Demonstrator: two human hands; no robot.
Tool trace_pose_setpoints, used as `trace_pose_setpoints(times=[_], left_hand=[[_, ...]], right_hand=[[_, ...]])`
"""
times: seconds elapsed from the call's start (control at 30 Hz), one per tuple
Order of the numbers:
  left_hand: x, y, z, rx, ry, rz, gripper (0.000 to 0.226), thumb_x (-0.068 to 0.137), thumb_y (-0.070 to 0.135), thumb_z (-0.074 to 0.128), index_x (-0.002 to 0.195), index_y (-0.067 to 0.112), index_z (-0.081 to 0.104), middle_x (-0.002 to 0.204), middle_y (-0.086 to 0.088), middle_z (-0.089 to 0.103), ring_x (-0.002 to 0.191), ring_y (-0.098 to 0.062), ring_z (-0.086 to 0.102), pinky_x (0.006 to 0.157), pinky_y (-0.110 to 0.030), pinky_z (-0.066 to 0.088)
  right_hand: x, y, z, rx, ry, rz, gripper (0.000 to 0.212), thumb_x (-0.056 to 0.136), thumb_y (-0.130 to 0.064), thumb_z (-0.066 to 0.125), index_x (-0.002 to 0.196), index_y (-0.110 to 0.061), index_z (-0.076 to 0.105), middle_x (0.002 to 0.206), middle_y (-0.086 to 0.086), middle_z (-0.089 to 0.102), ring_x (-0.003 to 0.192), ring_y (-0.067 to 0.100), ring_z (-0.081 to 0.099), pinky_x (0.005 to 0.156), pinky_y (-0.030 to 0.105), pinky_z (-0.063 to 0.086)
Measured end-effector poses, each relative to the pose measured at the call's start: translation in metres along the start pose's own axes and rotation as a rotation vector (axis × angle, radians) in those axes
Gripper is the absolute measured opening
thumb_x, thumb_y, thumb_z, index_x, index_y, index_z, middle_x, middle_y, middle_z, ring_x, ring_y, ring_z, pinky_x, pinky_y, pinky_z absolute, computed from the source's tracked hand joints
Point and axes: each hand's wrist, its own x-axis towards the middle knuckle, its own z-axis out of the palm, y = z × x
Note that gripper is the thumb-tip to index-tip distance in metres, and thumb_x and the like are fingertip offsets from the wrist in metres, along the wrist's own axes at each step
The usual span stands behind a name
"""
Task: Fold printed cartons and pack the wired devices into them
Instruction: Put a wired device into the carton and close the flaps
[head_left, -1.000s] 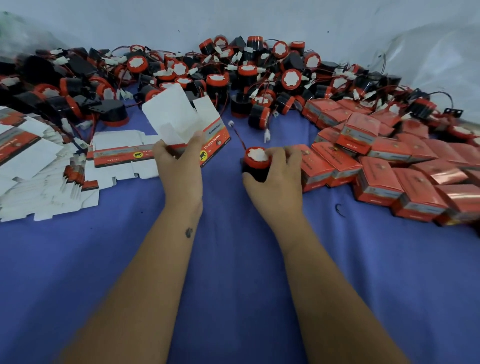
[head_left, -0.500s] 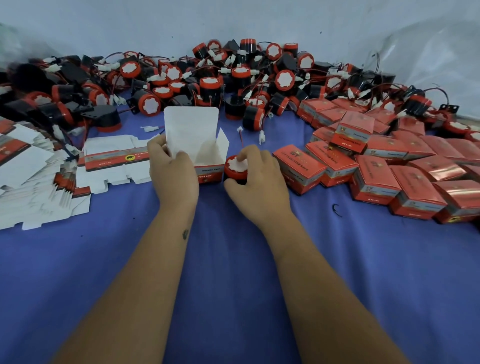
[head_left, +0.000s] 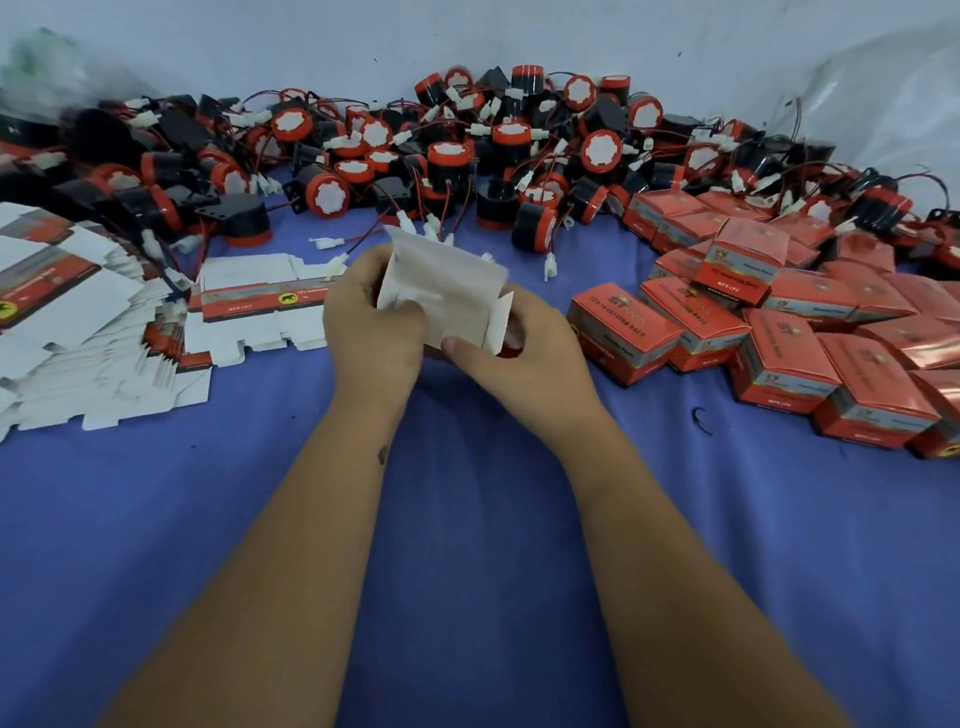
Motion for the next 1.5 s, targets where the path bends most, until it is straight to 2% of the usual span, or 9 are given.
trace_pose_setpoints(times=[0.13, 0.43, 0.63, 0.73, 0.9, 1.0, 1.17, 1.33, 1.5], left_hand=[[0.006, -0.006, -0.008, 0.034, -0.240, -0.103, 0.056, 0.074, -0.005, 0.071, 0.111, 0.034, 0.057, 0.095, 0.016, 0.068, 0.081, 0.005, 0.065, 0.061, -0.022, 0.055], [0.004, -0.007, -0.008, 0.087, -0.081, -0.021, 0.050, 0.080, -0.002, 0.057, 0.088, 0.047, 0.054, 0.079, 0.030, 0.064, 0.071, 0.015, 0.057, 0.059, -0.008, 0.047], [0.004, -0.002, -0.005, -0.089, -0.130, -0.111, 0.024, 0.078, 0.020, 0.048, 0.088, 0.039, 0.060, 0.082, 0.025, 0.067, 0.075, 0.009, 0.060, 0.066, -0.015, 0.049], [0.002, -0.001, -0.001, -0.208, -0.128, -0.126, 0.016, 0.080, 0.033, 0.049, 0.089, 0.031, 0.062, 0.090, 0.010, 0.070, 0.088, -0.010, 0.064, 0.080, -0.034, 0.052], [0.004, 0.000, 0.002, -0.250, -0.169, -0.169, 0.018, 0.079, 0.035, 0.051, 0.090, 0.027, 0.063, 0.093, 0.006, 0.070, 0.093, -0.017, 0.064, 0.087, -0.042, 0.051], [0.009, -0.004, 0.006, -0.220, -0.155, -0.208, 0.012, 0.092, 0.028, 0.051, 0.085, 0.029, 0.061, 0.083, 0.010, 0.068, 0.084, -0.011, 0.064, 0.081, -0.040, 0.051], [0.013, -0.006, 0.007, -0.136, -0.179, -0.183, 0.021, 0.100, 0.020, 0.047, 0.086, 0.031, 0.059, 0.076, 0.014, 0.065, 0.067, 0.007, 0.061, 0.064, -0.016, 0.047], [0.005, -0.007, 0.003, -0.115, -0.065, -0.126, 0.014, 0.096, 0.033, 0.050, 0.083, 0.028, 0.052, 0.075, 0.015, 0.062, 0.066, 0.005, 0.057, 0.059, -0.014, 0.044], [0.007, -0.002, -0.003, -0.137, 0.194, -0.161, 0.013, 0.091, 0.040, 0.046, 0.082, 0.032, 0.043, 0.090, 0.006, 0.053, 0.079, -0.012, 0.051, 0.069, -0.034, 0.042]], right_hand=[[-0.001, 0.005, -0.008, -0.055, -0.111, -0.045, 0.061, 0.075, -0.031, 0.078, 0.131, -0.023, 0.054, 0.119, -0.003, 0.061, 0.115, 0.023, 0.053, 0.095, 0.041, 0.048], [-0.002, 0.008, -0.008, 0.039, -0.115, 0.062, 0.059, 0.081, 0.000, 0.059, 0.135, -0.021, 0.046, 0.134, -0.001, 0.048, 0.118, 0.015, 0.049, 0.095, 0.028, 0.047], [-0.008, -0.014, -0.004, -0.409, 0.386, -0.506, 0.039, 0.073, -0.008, 0.051, 0.108, 0.001, 0.064, 0.110, 0.016, 0.061, 0.100, 0.028, 0.051, 0.089, 0.036, 0.039], [-0.009, -0.029, 0.012, -0.635, 0.105, -0.625, 0.029, 0.077, -0.007, 0.051, 0.099, 0.000, 0.068, 0.099, 0.015, 0.066, 0.091, 0.032, 0.058, 0.081, 0.034, 0.036], [0.008, -0.045, 0.022, -0.814, -0.284, -0.312, 0.018, 0.084, -0.011, 0.053, 0.100, -0.012, 0.060, 0.087, 0.000, 0.049, 0.076, 0.020, 0.045, 0.051, 0.027, 0.022], [0.021, -0.053, 0.024, -0.771, -0.403, -0.170, 0.011, 0.085, -0.008, 0.055, 0.080, -0.016, 0.050, 0.071, -0.005, 0.042, 0.075, 0.019, 0.048, 0.058, 0.030, 0.036], [0.038, -0.054, 0.027, -0.741, -0.532, -0.123, 0.014, 0.083, -0.010, 0.058, 0.094, -0.019, 0.055, 0.079, -0.005, 0.052, 0.080, 0.019, 0.051, 0.072, 0.033, 0.044], [0.023, -0.042, 0.021, -0.444, -0.391, -0.209, 0.028, 0.079, -0.001, 0.056, 0.104, -0.012, 0.062, 0.094, 0.002, 0.061, 0.087, 0.023, 0.058, 0.067, 0.034, 0.045], [-0.002, -0.026, 0.004, -0.310, 0.261, -0.297, 0.034, 0.070, 0.006, 0.045, 0.097, -0.003, 0.063, 0.104, 0.010, 0.061, 0.091, 0.033, 0.053, 0.074, 0.047, 0.043]])
